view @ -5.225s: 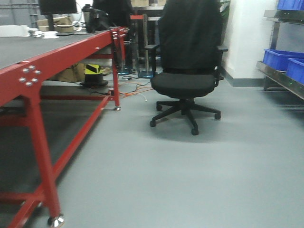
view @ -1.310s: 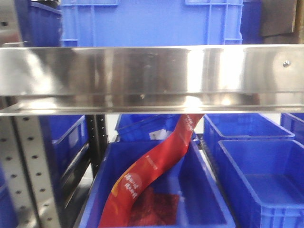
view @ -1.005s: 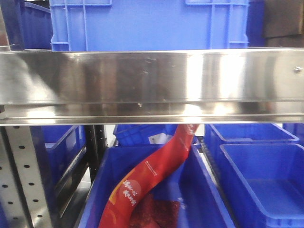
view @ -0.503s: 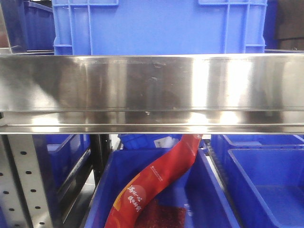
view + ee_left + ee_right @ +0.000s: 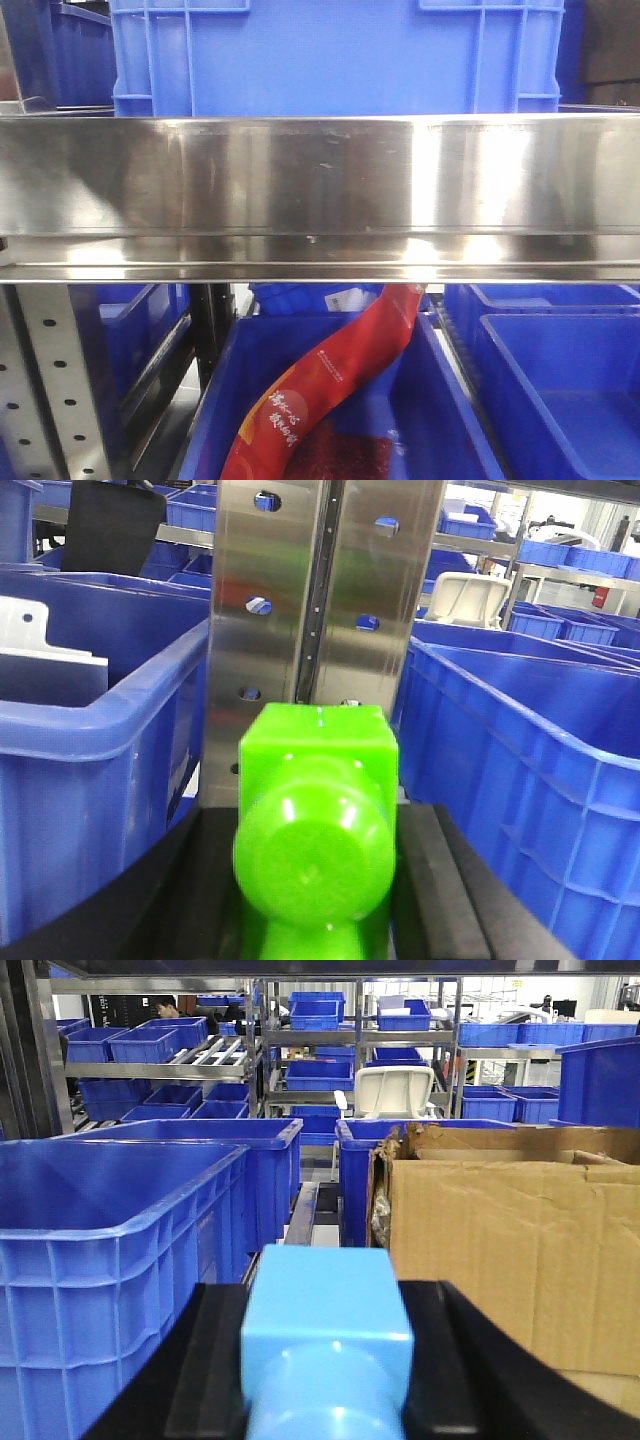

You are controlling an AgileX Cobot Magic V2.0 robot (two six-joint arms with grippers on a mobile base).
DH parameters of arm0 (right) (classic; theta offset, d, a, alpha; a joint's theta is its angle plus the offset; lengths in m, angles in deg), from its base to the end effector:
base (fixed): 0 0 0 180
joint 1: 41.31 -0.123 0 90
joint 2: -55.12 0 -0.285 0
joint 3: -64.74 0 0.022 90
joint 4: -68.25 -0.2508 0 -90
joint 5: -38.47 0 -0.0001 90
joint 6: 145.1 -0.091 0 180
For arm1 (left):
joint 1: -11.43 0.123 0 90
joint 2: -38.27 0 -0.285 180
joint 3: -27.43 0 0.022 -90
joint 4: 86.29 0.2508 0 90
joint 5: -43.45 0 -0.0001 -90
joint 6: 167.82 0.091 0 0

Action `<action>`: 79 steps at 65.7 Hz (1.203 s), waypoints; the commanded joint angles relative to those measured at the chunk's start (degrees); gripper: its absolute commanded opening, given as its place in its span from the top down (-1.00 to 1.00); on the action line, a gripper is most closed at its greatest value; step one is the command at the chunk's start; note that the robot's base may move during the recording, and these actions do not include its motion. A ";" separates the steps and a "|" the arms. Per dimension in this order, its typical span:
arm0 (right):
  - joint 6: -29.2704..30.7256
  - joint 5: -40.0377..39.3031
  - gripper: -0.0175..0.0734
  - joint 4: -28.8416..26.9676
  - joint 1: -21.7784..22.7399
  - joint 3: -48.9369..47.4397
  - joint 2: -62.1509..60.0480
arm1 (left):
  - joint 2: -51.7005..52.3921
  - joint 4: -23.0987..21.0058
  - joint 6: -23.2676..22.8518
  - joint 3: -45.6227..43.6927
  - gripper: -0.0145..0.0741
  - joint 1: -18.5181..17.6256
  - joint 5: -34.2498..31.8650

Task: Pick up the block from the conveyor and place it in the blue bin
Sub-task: 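Move both held blocks over the blue bins on the shelf, then open both grippers to drop the blocks into the blue bins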

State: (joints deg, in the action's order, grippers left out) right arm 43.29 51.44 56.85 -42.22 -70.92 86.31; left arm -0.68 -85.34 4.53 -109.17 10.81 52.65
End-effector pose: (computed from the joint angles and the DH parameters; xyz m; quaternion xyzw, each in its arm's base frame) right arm 0.0843 0.0054 0.3572 -0.0049 0.6962 0.0382 0.7168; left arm 0.1150 -0.0010 0.3548 -0.0390 0.7155 -0.0437 0.6961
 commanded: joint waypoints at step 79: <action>4.19 -11.51 0.98 -3.63 -24.94 -39.83 55.97 | -54.37 -4.26 8.30 -48.66 0.91 -27.03 3.02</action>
State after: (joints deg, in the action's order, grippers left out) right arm 47.77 40.95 54.57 -67.07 -108.13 139.20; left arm -52.82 -89.09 12.63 -155.01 -15.86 55.10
